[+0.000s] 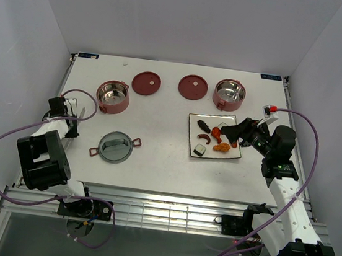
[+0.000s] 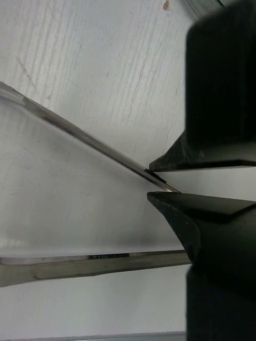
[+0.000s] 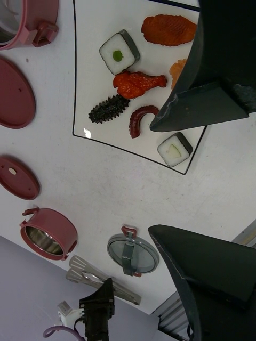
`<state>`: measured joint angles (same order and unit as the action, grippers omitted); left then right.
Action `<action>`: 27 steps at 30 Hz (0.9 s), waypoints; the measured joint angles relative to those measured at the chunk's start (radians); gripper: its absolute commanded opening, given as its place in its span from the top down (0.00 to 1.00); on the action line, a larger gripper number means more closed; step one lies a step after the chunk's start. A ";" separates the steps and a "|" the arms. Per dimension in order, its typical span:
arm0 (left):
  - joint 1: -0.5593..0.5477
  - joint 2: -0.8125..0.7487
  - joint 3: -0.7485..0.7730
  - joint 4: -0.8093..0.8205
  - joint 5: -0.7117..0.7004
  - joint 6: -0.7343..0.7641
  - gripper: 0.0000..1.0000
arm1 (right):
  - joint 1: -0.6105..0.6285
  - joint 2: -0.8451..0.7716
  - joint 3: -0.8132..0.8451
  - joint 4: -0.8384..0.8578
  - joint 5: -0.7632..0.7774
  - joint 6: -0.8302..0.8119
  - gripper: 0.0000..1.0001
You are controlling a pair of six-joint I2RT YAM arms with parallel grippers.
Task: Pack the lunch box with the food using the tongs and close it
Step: Pick up the clamp at the center of the board.
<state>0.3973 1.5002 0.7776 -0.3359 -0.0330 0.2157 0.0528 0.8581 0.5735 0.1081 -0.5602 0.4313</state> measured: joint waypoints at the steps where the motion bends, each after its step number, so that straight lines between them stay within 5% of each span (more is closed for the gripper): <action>1: 0.000 0.000 0.000 0.001 0.000 0.000 0.74 | 0.000 0.000 0.000 0.000 0.001 -0.001 0.24; 8: 0.000 0.000 0.000 0.008 0.038 -0.003 0.98 | 0.000 -0.006 0.000 0.000 0.011 -0.003 0.24; 18: 0.000 -0.006 0.025 -0.041 -0.033 -0.037 1.00 | 0.000 -0.009 0.000 0.000 0.015 -0.005 0.24; 27: -0.090 -0.021 0.366 -0.177 -0.089 -0.314 1.00 | 0.000 -0.014 0.000 -0.001 0.016 -0.005 0.24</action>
<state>0.3069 1.4796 1.1435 -0.5129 -0.1223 -0.0982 0.0528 0.8440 0.5732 0.1074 -0.5446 0.4263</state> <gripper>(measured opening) 0.009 0.765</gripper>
